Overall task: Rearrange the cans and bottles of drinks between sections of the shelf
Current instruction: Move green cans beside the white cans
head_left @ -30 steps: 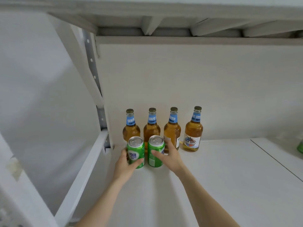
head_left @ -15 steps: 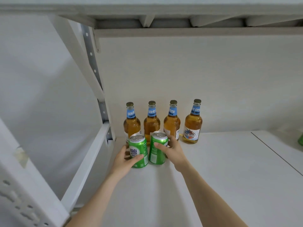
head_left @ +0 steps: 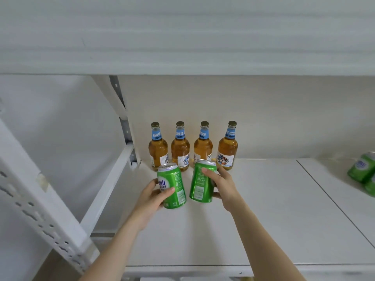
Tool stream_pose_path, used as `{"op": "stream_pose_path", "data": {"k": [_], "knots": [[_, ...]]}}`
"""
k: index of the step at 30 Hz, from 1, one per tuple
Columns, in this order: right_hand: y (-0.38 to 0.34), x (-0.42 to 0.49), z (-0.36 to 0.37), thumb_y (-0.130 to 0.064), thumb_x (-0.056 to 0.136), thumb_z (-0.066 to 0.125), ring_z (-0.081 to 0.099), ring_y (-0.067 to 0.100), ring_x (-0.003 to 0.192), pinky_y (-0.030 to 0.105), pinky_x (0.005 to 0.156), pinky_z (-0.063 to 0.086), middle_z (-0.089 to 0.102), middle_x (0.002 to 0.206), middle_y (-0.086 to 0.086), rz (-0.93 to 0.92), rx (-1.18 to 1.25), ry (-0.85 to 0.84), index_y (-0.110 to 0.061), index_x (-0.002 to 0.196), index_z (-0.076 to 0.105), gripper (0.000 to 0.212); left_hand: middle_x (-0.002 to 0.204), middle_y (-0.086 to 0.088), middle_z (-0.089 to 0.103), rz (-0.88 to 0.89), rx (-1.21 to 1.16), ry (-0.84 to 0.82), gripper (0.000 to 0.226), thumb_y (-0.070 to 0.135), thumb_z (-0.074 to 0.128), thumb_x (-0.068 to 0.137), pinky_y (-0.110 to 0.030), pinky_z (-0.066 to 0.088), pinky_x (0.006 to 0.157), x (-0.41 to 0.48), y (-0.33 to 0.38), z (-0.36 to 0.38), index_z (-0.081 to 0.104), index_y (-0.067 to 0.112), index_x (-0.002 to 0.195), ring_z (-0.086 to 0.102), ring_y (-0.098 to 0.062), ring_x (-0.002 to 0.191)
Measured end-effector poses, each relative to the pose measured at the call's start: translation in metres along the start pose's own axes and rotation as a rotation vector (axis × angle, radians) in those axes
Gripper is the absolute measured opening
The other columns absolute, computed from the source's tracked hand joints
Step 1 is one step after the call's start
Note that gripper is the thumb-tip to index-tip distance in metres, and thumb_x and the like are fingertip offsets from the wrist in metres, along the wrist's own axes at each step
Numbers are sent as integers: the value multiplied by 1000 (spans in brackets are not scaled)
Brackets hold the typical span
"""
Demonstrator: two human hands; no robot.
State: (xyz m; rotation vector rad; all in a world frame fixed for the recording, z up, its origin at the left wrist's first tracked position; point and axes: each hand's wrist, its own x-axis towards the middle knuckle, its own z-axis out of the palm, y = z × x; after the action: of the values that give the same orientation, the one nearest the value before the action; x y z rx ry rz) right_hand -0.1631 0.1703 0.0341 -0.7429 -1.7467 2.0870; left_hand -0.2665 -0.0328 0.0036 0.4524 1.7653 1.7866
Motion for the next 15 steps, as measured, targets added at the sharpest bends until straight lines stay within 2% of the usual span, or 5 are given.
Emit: {"op": "stream_pose_path", "data": {"k": [5, 11, 15], "knots": [[-13, -24, -13, -31, 87, 71, 66, 17, 96, 36, 71, 53, 68, 111, 3, -22, 22, 1, -30, 124, 54, 40, 111, 3, 75, 24, 8, -23, 75, 49, 85, 52, -44, 52, 100, -22, 15, 16, 60, 29, 119, 68, -19, 111], [-18, -57, -33, -31, 86, 71, 66, 18, 96, 35, 69, 52, 68, 111, 3, -43, 31, 7, -30, 114, 57, 30, 118, 1, 73, 44, 33, -22, 81, 52, 85, 52, -47, 51, 101, -52, 22, 35, 59, 27, 125, 67, -20, 113], [-16, -89, -53, -31, 87, 70, 66, 19, 96, 33, 68, 52, 68, 111, 6, -54, 10, 13, -22, 117, 57, 34, 112, 3, 75, 52, 40, -38, 71, 45, 89, 60, -40, 55, 95, -81, 22, 57, 59, 26, 121, 68, -19, 110]]}}
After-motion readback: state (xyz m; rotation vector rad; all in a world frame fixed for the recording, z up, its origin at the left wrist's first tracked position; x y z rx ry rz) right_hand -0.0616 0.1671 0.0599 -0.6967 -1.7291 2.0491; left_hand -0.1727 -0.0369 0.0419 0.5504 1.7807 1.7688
